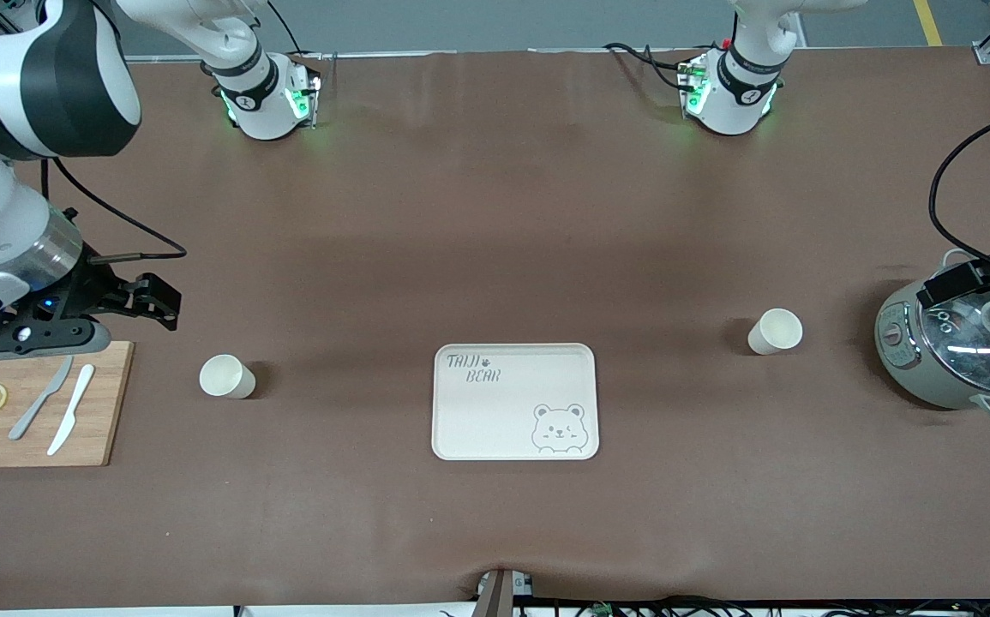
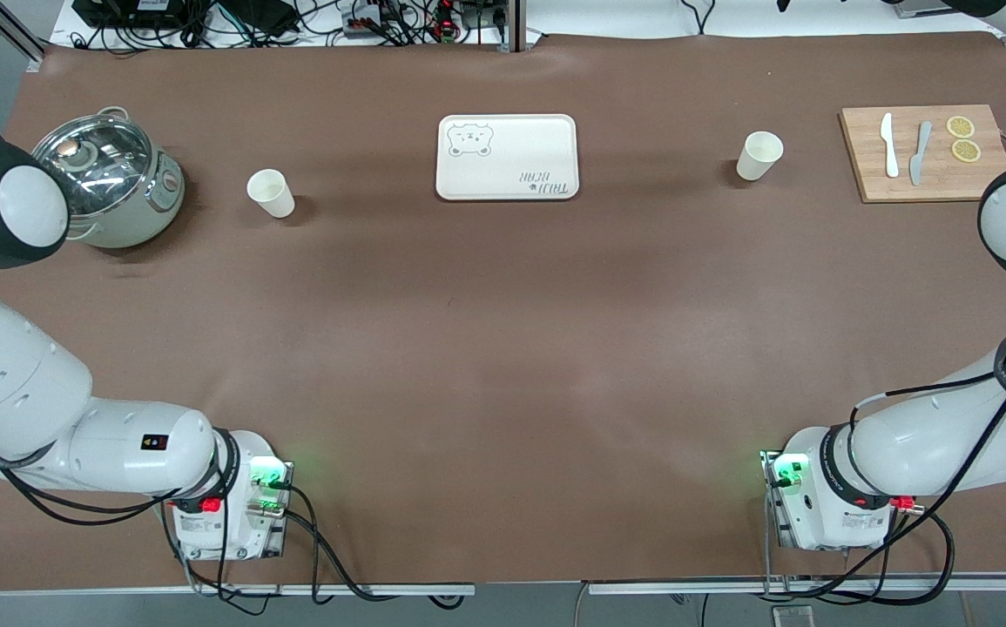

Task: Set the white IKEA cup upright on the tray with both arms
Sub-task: 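Lower the right gripper around its cup while the left gripper descends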

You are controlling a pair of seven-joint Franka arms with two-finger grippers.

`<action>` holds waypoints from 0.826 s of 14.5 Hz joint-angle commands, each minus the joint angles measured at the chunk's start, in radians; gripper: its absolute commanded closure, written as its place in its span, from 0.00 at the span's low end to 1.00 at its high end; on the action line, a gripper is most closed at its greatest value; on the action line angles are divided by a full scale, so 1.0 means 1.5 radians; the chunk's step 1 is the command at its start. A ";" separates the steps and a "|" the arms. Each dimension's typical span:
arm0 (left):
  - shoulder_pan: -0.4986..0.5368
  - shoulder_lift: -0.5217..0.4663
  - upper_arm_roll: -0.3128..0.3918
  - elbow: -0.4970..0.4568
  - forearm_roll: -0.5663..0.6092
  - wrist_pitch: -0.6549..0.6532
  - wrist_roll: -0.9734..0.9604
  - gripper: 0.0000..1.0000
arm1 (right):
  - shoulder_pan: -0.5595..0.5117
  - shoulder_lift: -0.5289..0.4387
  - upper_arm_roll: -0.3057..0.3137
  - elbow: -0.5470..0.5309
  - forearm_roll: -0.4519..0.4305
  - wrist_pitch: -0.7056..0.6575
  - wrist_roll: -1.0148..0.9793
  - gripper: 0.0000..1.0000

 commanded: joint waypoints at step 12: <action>0.007 0.012 -0.001 -0.019 -0.044 0.021 0.096 0.00 | -0.035 0.125 0.005 0.002 0.122 0.122 -0.067 0.00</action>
